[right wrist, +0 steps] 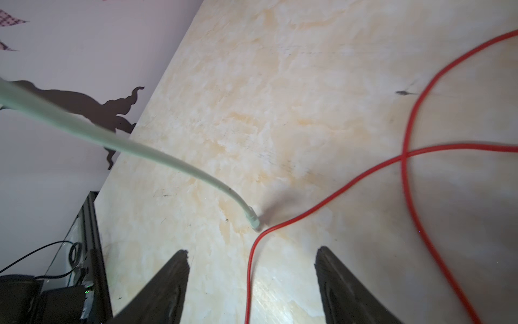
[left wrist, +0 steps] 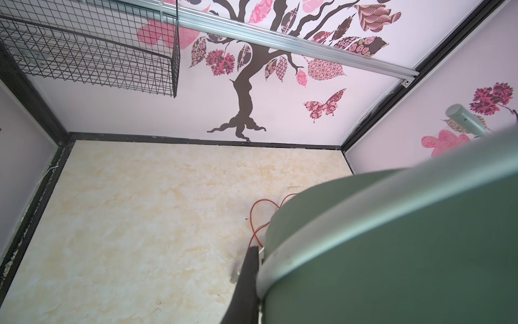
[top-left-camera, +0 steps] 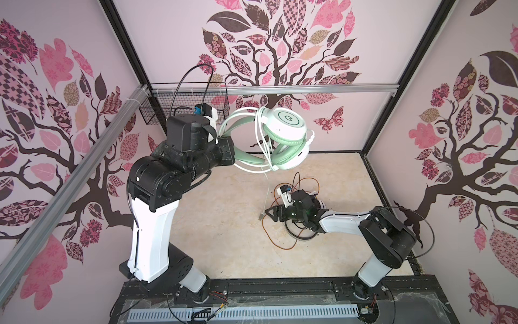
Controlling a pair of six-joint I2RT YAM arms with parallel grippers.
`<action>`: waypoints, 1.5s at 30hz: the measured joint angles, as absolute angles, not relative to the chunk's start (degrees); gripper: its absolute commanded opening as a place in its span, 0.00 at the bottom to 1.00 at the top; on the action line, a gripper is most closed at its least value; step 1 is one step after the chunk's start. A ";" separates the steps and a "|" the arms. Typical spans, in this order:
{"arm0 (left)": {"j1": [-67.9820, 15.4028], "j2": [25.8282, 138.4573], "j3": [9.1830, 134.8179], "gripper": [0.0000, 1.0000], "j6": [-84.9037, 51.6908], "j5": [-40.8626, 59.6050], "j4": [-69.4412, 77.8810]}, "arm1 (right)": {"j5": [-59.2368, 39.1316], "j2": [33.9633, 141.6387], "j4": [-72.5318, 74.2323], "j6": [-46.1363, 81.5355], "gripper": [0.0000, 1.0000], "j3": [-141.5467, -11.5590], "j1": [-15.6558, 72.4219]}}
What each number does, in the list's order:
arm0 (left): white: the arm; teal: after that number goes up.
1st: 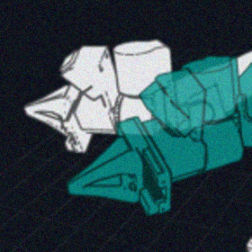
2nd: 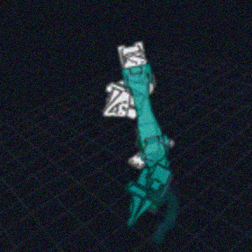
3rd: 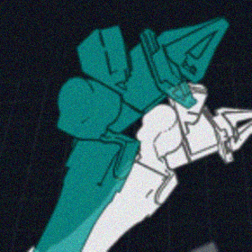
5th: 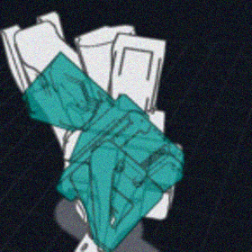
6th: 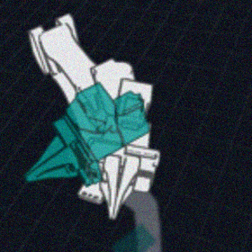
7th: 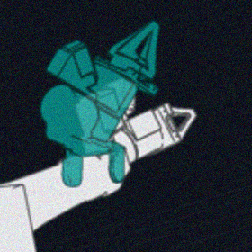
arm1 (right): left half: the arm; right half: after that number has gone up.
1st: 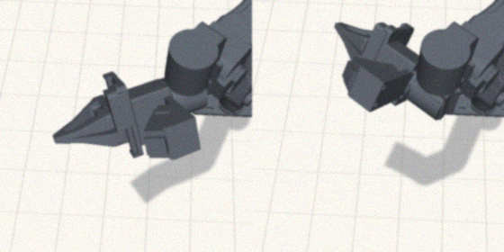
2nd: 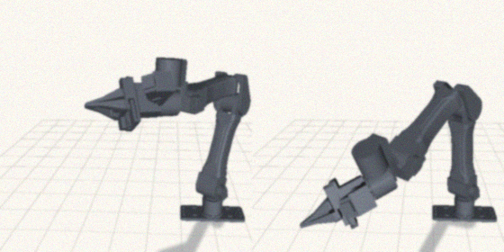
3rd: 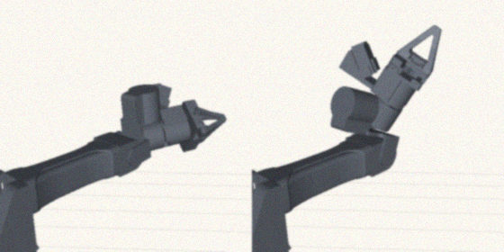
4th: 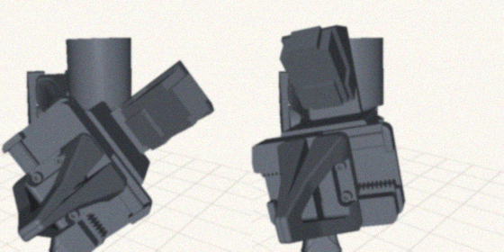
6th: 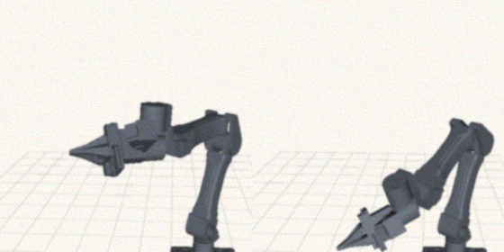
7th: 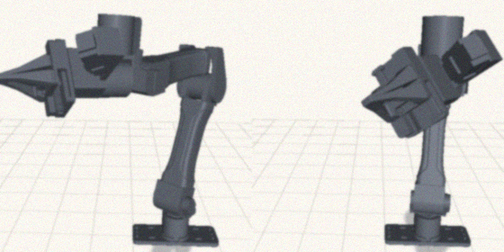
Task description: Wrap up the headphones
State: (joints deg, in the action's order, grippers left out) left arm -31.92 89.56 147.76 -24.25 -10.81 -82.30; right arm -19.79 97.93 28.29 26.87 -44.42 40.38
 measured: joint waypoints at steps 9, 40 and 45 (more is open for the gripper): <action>-31.92 89.21 147.76 0.00 -24.23 -10.35 -82.15 | -25.65 107.85 36.32 28.62 0.67 -47.79 40.47; -30.06 89.21 147.70 0.00 -23.49 -11.77 -82.17 | -21.08 102.26 41.98 30.46 0.00 -34.61 48.80; -23.68 89.17 146.30 0.00 -22.81 -9.87 -81.65 | -16.34 88.82 34.59 30.46 0.00 -26.13 54.76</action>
